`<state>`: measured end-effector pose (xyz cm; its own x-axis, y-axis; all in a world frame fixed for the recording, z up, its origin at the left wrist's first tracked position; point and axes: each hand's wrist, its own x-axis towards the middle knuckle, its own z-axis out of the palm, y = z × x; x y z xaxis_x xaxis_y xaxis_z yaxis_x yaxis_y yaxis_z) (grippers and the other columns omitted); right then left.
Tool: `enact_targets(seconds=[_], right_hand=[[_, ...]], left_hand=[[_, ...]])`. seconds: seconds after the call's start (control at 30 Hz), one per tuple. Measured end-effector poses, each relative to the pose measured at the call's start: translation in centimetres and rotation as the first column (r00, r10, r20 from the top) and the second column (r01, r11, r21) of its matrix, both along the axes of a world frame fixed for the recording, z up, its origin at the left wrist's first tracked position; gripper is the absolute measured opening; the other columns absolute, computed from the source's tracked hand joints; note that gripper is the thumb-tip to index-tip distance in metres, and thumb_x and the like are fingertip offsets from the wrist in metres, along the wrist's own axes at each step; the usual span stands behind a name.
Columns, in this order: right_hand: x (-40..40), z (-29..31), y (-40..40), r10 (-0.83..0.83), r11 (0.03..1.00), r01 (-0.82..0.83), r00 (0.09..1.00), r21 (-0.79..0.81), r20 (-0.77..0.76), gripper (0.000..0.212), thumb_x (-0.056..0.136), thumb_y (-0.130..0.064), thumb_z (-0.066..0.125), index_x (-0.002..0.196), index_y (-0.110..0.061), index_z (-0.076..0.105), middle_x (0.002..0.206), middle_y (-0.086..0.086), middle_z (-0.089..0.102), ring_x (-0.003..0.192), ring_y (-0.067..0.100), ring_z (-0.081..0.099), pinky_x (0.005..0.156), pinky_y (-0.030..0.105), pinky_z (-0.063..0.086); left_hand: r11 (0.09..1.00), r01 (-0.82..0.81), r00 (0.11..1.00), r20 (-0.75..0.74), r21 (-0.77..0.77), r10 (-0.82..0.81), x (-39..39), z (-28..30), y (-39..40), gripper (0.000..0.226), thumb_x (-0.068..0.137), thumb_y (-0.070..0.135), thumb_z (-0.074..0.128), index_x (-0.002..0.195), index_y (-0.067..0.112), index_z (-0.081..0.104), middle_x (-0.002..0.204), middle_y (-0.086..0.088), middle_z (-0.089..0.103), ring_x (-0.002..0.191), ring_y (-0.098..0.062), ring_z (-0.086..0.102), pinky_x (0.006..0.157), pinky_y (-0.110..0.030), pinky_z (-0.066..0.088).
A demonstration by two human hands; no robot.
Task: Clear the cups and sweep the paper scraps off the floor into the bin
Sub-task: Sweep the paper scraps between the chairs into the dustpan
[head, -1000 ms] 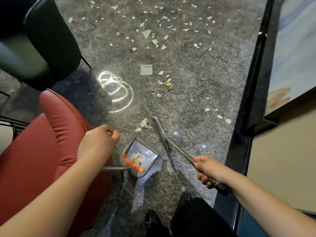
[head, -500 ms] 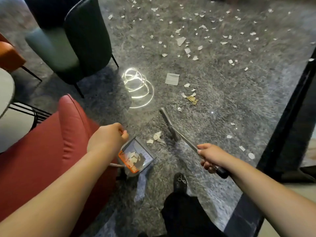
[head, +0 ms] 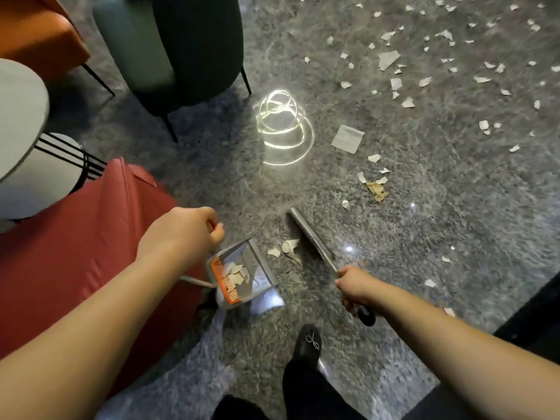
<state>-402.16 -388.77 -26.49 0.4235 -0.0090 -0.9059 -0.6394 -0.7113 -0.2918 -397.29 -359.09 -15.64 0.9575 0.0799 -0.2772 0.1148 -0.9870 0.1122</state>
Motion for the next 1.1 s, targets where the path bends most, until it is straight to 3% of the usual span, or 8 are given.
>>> enact_targets(seconds=[0.1, 0.2, 0.37, 0.53, 0.67, 0.8, 1.0, 1.1], right_hand=[[-0.4, -0.2, 1.5, 0.108, 0.994, -0.107, 0.993, 0.03, -0.041, 0.013, 0.088, 0.005, 0.052, 0.088, -0.008, 0.049, 0.06, 0.007, 0.048, 0.049, 0.017, 0.045, 0.04, 0.025, 0.037], [-1.1, -0.1, 2.6, 0.144, 0.988, -0.141, 0.988, 0.064, -0.05, 0.038, 0.088, 0.002, 0.049, 0.124, -0.007, 0.039, 0.067, 0.004, 0.045, 0.054, 0.015, 0.043, 0.045, 0.026, 0.035], [-1.2, 1.9, 3.0, 0.149, 0.971, -0.136, 0.987, 0.198, -0.054, 0.033, 0.098, -0.01, 0.039, 0.131, -0.008, 0.041, 0.066, 0.001, 0.044, 0.049, 0.01, 0.044, 0.038, 0.018, 0.036], [-0.9, 3.1, 2.1, -0.081, 0.94, 0.142, 0.976, 0.309, -0.201, 0.024, 0.101, -0.01, 0.034, 0.117, -0.023, 0.047, 0.062, 0.005, 0.043, 0.034, 0.005, 0.04, 0.036, 0.015, 0.034], [-1.4, 4.0, 1.2, -0.101, 0.944, 0.151, 0.979, 0.294, -0.178, 0.031, 0.101, -0.017, 0.037, 0.129, -0.025, 0.047, 0.06, 0.004, 0.045, 0.04, 0.009, 0.04, 0.042, 0.02, 0.032], [-1.4, 5.4, 0.7, -0.181, 0.936, 0.213, 0.974, 0.282, -0.134, 0.03, 0.101, -0.016, 0.037, 0.127, -0.025, 0.049, 0.055, 0.003, 0.046, 0.04, 0.01, 0.042, 0.042, 0.022, 0.033], [-1.3, 7.1, -0.2, -0.528, 0.804, 0.545, 0.838, 0.235, -0.136, 0.034, 0.102, -0.015, 0.037, 0.135, -0.023, 0.04, 0.058, 0.006, 0.043, 0.031, 0.008, 0.037, 0.035, 0.014, 0.032], [-1.0, 7.9, -1.0, -0.606, 0.758, 0.611, 0.789, 0.227, -0.102, 0.038, 0.103, -0.016, 0.036, 0.14, -0.023, 0.036, 0.06, 0.007, 0.042, 0.031, 0.007, 0.037, 0.035, 0.013, 0.031]], left_hand=[[1.0, 0.0, 1.0, 0.007, 0.011, 0.0, 0.4, 0.1, -0.8, 0.022, 0.088, 0.047, 0.056, 0.094, 0.029, 0.068, 0.089, -0.005, 0.071, 0.083, -0.031, 0.066, 0.064, -0.03, 0.047], [1.0, -0.006, 1.0, -0.005, 0.009, 0.006, 0.7, 0.0, -1.0, 0.023, 0.088, 0.049, 0.055, 0.095, 0.031, 0.068, 0.087, -0.004, 0.071, 0.082, -0.031, 0.066, 0.063, -0.03, 0.047], [1.0, -0.011, 1.0, 0.006, 0.005, 0.011, 1.3, 0.1, -1.6, 0.022, 0.087, 0.049, 0.056, 0.093, 0.031, 0.068, 0.085, -0.002, 0.071, 0.081, -0.029, 0.066, 0.063, -0.03, 0.048], [0.999, -0.026, 1.0, 0.011, -0.028, 0.026, 1.6, 0.4, -1.7, 0.021, 0.087, 0.047, 0.058, 0.092, 0.03, 0.069, 0.084, 0.001, 0.072, 0.081, -0.027, 0.067, 0.064, -0.03, 0.05], [0.997, -0.049, 0.999, 0.0, -0.057, 0.049, 1.8, 1.3, -0.4, 0.017, 0.087, 0.045, 0.061, 0.088, 0.03, 0.069, 0.078, 0.006, 0.07, 0.079, -0.025, 0.066, 0.066, -0.03, 0.05], [0.995, -0.026, 1.0, 0.004, -0.1, 0.027, 3.3, 2.1, 0.4, 0.016, 0.087, 0.042, 0.063, 0.081, 0.028, 0.068, 0.071, 0.007, 0.066, 0.077, -0.023, 0.065, 0.066, -0.03, 0.049], [0.968, 0.182, 0.982, -0.013, -0.174, -0.187, 5.6, 2.2, -2.3, 0.015, 0.086, 0.035, 0.066, 0.078, 0.023, 0.068, 0.062, 0.008, 0.06, 0.073, -0.021, 0.066, 0.066, -0.029, 0.05], [0.939, 0.276, 0.959, -0.009, -0.207, -0.284, 7.0, 2.6, -4.6, 0.018, 0.087, 0.037, 0.065, 0.071, 0.03, 0.058, 0.059, 0.012, 0.056, 0.064, -0.015, 0.059, 0.061, -0.028, 0.046]])
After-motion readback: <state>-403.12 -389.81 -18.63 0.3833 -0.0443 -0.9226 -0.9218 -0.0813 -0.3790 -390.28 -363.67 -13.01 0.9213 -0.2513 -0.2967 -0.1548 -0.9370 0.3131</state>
